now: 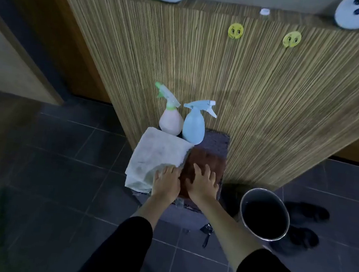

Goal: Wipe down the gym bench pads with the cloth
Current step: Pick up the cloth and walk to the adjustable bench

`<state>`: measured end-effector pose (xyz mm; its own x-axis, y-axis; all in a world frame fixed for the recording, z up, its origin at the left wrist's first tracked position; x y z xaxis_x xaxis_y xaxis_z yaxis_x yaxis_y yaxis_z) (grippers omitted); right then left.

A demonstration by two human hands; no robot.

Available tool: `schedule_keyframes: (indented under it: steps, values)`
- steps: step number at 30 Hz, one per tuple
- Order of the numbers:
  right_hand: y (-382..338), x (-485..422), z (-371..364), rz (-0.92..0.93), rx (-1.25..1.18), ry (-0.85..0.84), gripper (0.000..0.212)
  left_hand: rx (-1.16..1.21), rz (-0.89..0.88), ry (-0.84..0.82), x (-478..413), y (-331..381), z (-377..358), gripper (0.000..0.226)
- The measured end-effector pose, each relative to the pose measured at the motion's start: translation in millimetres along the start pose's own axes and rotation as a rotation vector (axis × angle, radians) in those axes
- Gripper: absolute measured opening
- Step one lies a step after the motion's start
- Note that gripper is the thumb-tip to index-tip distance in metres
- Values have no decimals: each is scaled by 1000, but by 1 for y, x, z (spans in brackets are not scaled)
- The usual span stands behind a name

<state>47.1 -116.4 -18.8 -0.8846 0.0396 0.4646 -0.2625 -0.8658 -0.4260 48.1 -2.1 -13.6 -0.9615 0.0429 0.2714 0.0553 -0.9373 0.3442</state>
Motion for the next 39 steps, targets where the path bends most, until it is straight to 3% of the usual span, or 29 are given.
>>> schedule_keyframes:
  steps: [8, 15, 19, 32, 39]
  values:
    - [-2, -37, -35, -43, 144, 139, 75, -83, -60, 192, -30, -22, -31, 49]
    - [3, -46, -42, -37, 179, 129, 79, -116, -100, 260, -29, -26, -37, 55]
    - [13, -42, -36, 20, 243, 130, 80, -159, -103, 195, -29, -24, -37, 59]
    - [27, -48, -25, 82, 388, 188, 79, -209, -88, 264, -30, -16, -43, 71]
    - [44, -49, -1, 147, 234, 270, 77, -204, -73, 235, -32, -10, -46, 67]
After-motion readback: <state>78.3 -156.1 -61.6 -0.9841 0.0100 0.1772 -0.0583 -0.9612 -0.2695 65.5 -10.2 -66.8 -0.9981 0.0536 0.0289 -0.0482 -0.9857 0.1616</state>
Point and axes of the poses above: each hand's wrist, its own x-axis away from the middle knuckle, its own z-axis out of the back of the hand, y = z × x, the point moved 5 cm from there along -x, towards the middle knuckle, and after that the axes turned 1 degree about x, right-handed, at the moved point
